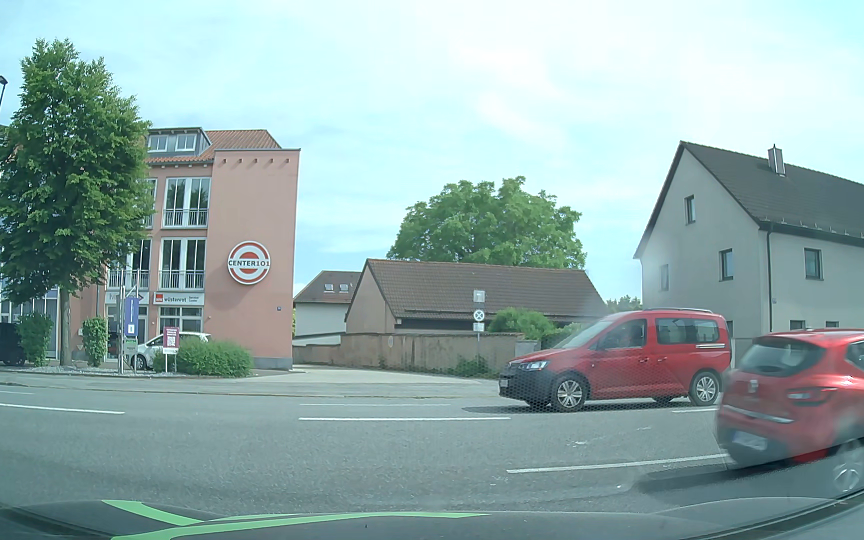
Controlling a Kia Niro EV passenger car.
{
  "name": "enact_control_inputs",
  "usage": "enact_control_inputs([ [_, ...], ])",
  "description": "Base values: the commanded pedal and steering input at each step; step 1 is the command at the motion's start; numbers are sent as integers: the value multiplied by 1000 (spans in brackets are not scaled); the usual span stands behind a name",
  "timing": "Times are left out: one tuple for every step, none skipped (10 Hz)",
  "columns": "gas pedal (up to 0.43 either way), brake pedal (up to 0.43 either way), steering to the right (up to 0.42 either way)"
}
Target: Follow the waypoints while adhering to traffic rules and regulations
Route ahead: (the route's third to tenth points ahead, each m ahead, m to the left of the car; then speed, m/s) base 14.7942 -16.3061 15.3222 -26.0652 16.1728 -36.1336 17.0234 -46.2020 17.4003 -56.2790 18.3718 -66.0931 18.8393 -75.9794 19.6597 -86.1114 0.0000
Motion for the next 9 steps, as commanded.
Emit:
enact_control_inputs([
  [0, 287, 241],
  [0, 280, 241],
  [0, 287, 241],
  [0, 280, 241],
  [0, 287, 241],
  [0, 287, 241],
  [0, 287, 241],
  [0, 287, 241],
  [0, 287, 241],
])
